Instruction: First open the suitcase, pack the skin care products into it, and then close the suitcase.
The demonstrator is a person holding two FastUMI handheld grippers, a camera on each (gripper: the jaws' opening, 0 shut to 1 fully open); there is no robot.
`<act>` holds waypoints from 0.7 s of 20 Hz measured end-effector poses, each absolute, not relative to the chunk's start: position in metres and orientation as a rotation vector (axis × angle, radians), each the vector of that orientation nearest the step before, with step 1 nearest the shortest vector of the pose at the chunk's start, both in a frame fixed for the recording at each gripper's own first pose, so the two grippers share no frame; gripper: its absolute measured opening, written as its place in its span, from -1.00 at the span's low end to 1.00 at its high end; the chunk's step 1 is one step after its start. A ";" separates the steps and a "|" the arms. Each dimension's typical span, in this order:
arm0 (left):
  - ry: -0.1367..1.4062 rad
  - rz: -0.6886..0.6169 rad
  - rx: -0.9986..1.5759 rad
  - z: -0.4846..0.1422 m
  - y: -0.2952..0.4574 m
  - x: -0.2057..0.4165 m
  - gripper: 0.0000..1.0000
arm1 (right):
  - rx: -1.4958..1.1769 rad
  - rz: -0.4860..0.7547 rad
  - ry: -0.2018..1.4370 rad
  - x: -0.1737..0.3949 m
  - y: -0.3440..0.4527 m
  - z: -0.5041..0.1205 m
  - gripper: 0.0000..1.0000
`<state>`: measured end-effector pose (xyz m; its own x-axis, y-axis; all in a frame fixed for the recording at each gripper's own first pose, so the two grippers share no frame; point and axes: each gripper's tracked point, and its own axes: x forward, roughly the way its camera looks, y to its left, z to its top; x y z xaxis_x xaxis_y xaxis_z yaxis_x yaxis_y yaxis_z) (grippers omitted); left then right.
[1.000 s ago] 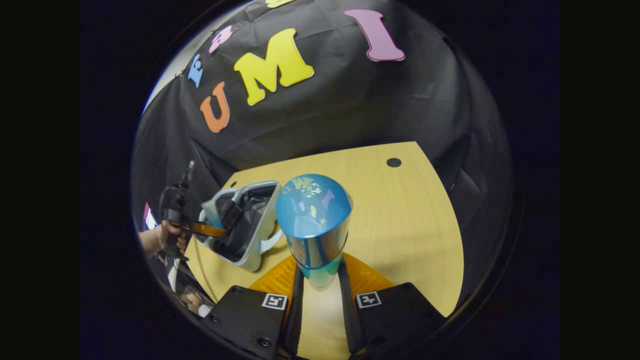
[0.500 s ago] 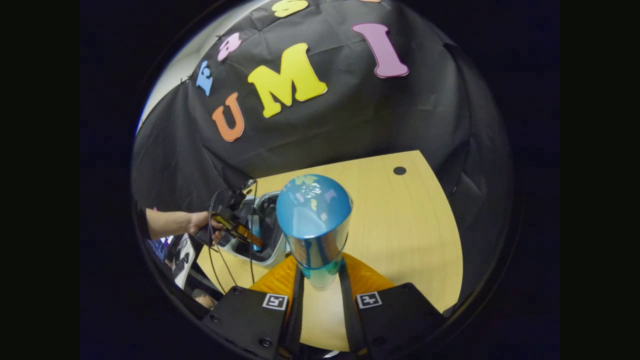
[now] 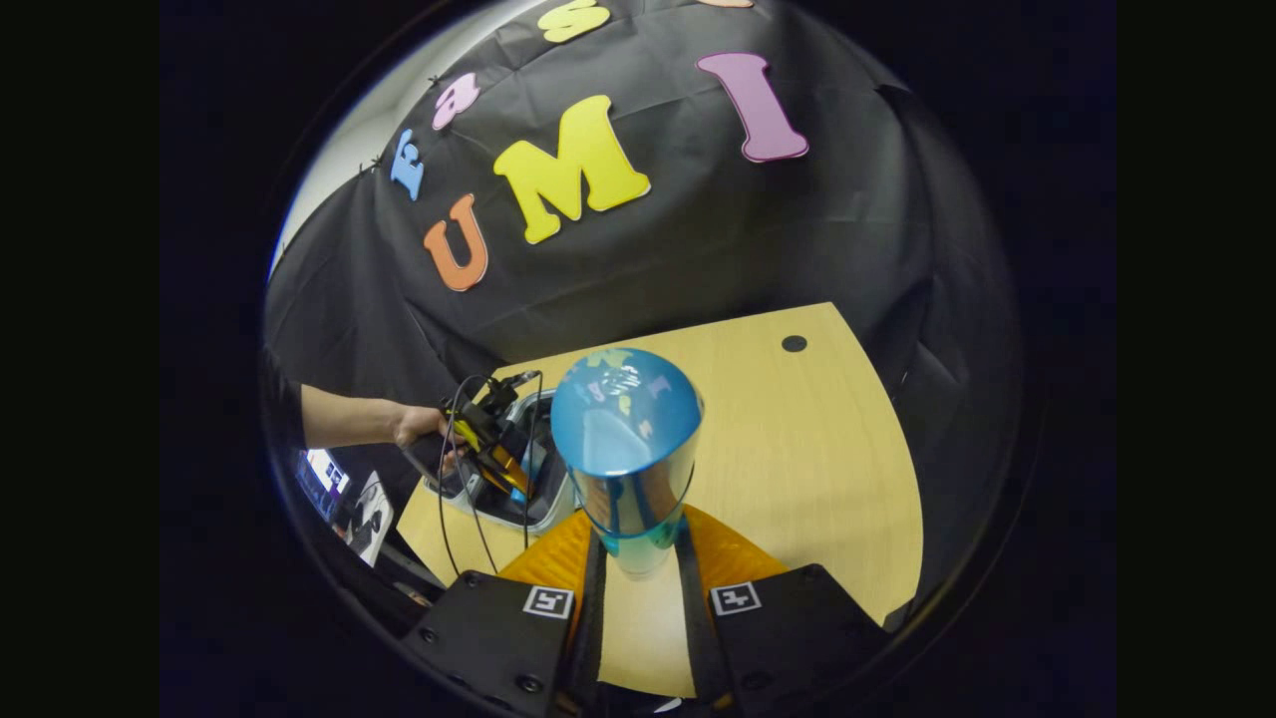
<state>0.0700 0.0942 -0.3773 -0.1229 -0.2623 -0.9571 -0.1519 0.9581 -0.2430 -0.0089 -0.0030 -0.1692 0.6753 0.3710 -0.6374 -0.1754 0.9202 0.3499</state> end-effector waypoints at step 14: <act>1.258 -0.132 -0.571 -0.279 0.094 0.046 0.89 | 0.093 0.718 1.010 0.036 0.182 -0.197 -0.34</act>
<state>0.0458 0.0941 -0.2790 0.3200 -0.3987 -0.8595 -0.2116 0.8541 -0.4750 0.0361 0.1823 -0.1966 0.3260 0.5883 -0.7400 -0.5056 0.7699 0.3894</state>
